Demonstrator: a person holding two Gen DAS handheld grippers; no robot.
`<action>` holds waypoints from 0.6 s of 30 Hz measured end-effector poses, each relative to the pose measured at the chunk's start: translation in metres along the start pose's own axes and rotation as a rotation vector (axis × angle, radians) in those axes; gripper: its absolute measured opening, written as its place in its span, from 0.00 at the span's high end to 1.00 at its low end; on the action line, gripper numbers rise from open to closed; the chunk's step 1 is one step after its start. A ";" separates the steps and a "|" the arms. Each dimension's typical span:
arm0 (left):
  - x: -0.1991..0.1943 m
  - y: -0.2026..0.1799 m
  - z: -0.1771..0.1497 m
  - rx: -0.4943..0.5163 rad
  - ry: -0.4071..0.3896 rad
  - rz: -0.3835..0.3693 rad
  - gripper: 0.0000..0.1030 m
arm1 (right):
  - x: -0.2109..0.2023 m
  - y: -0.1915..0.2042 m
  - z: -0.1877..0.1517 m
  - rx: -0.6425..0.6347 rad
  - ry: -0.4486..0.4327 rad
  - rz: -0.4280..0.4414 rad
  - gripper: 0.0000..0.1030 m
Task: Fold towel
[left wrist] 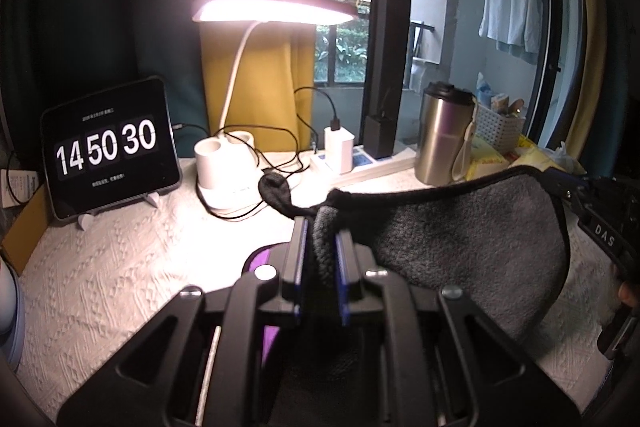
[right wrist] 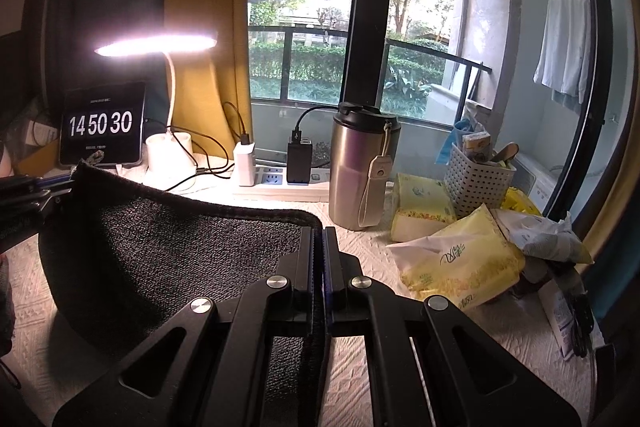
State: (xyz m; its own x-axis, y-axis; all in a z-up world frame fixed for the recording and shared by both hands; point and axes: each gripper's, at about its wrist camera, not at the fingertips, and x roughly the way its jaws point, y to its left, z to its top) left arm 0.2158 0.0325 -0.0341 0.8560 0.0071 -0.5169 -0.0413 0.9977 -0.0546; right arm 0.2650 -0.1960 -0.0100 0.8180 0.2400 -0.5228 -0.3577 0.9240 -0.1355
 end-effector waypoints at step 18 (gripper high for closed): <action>0.067 0.005 -0.001 0.031 0.089 0.053 0.85 | 0.060 -0.007 -0.002 -0.008 0.058 0.012 0.96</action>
State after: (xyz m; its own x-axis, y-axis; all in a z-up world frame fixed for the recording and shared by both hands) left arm 0.2728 0.0376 -0.0696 0.8037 0.0554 -0.5924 -0.0686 0.9976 0.0003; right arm 0.3156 -0.1886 -0.0426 0.7861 0.2330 -0.5726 -0.3710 0.9187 -0.1356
